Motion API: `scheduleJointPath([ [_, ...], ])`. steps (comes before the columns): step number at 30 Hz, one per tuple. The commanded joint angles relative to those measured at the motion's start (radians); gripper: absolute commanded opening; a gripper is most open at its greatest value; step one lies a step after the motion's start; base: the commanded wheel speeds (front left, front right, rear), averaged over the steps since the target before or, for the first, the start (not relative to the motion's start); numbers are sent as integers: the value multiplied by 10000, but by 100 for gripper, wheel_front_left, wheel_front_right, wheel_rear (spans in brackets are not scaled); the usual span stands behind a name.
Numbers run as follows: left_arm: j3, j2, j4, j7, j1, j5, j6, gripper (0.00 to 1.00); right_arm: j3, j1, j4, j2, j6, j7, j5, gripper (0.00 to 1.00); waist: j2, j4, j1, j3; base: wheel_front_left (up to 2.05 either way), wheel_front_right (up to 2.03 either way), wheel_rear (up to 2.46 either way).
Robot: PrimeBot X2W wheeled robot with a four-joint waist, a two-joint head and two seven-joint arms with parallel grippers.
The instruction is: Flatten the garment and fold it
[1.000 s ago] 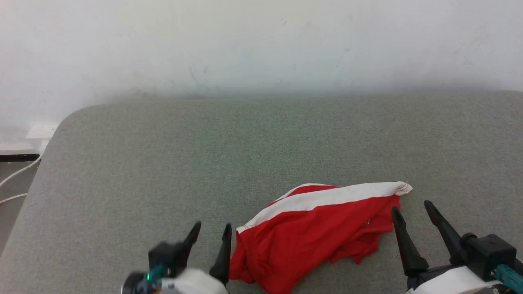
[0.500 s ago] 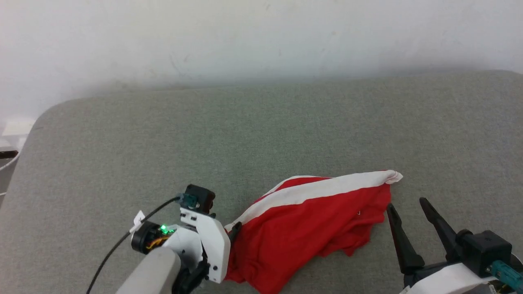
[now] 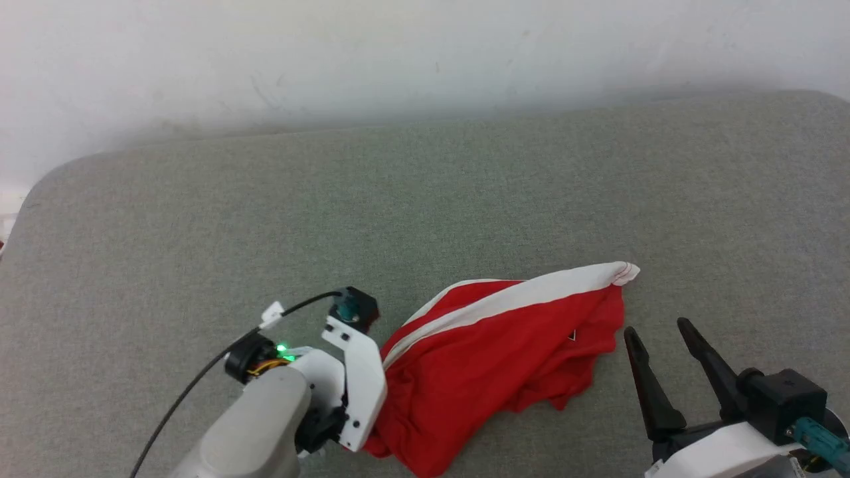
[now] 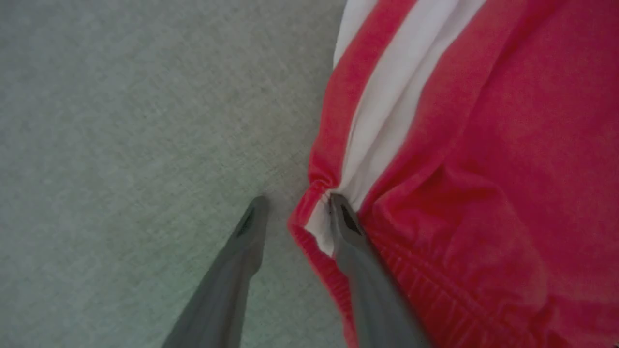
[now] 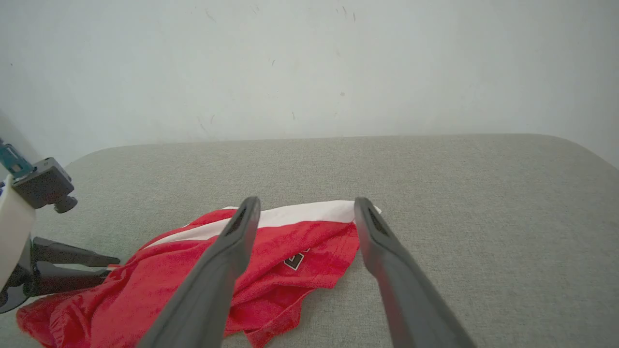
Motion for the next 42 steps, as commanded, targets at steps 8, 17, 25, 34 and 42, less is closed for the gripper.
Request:
scheduleJointPath([
  [8, -64, 265, -179, -1263, 730, 88, 727, 0, -370, -112, 504, 28, -7, 226, 374, 100, 0, 119, 1, -227, 0, 0, 0],
  [17, 1043, 99, -1468, -3412, 1349, -298, 1931, 0, -1562, -1619, 2802, -310, -7, 1302, 1126, 100, 0, 237, 1, -276, 0, 0, 0],
  [25, 1214, -18, -2320, -4065, 1164, -318, 2073, 0, -1028, -4764, 5825, -1289, -7, 2979, 2106, 100, 0, 630, 1, 352, 0, 0, 0],
  [34, 1170, -225, -2758, -4558, 669, -255, 1994, 0, 189, -7198, 8520, -2070, -7, 4971, 2806, 100, 0, 1162, 1, 1120, 0, 0, 0],
  [42, 1081, -340, -2752, -4852, 395, -246, 1875, 0, 1302, -7927, 10121, -2338, -7, 5650, 3159, 100, 0, 1397, 1, 1601, 0, 0, 0],
])
